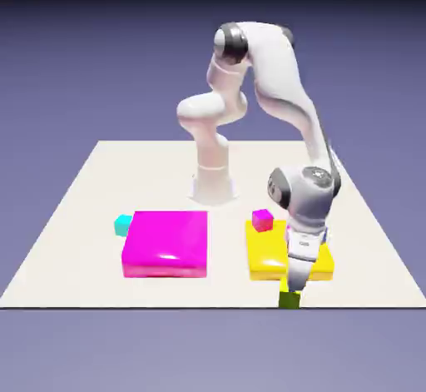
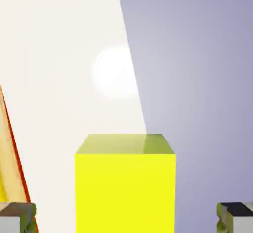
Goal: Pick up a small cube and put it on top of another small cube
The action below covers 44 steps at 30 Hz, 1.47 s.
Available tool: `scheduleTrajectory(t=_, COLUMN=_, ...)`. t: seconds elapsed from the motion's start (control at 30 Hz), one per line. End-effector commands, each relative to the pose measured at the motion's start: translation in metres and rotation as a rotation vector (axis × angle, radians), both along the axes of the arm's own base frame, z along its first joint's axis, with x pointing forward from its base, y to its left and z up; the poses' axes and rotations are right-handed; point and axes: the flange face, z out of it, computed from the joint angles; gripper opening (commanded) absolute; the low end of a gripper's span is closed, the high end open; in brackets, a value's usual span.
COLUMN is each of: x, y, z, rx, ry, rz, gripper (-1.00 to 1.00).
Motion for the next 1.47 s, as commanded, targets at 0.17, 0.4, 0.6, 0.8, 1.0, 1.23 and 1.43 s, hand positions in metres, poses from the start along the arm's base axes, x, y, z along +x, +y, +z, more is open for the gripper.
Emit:
scheduleTrajectory(t=0.17, x=0.001, y=0.003, z=0.045, rx=0.000, ry=0.000, rz=0.000, gripper=-1.00)
scheduleTrajectory(t=0.4, x=-0.010, y=-0.203, z=0.109, rx=-0.085, ry=-0.023, rz=-0.048, gripper=-1.00)
scheduleTrajectory(t=0.6, x=-0.103, y=-0.371, z=0.131, rx=-0.108, ry=0.004, rz=-0.097, gripper=-1.00)
scheduleTrajectory(t=0.8, x=-0.235, y=-0.459, z=0.128, rx=-0.054, ry=0.020, rz=-0.121, gripper=-1.00)
scheduleTrajectory(t=1.0, x=-0.305, y=-0.472, z=0.112, rx=0.001, ry=-0.001, rz=-0.115, gripper=-1.00)
scheduleTrajectory(t=1.23, x=-0.305, y=-0.476, z=0.066, rx=0.002, ry=-0.003, rz=-0.114, gripper=-1.00)
scheduleTrajectory(t=1.43, x=-0.307, y=-0.476, z=0.056, rx=0.001, ry=-0.002, rz=-0.115, gripper=1.00)
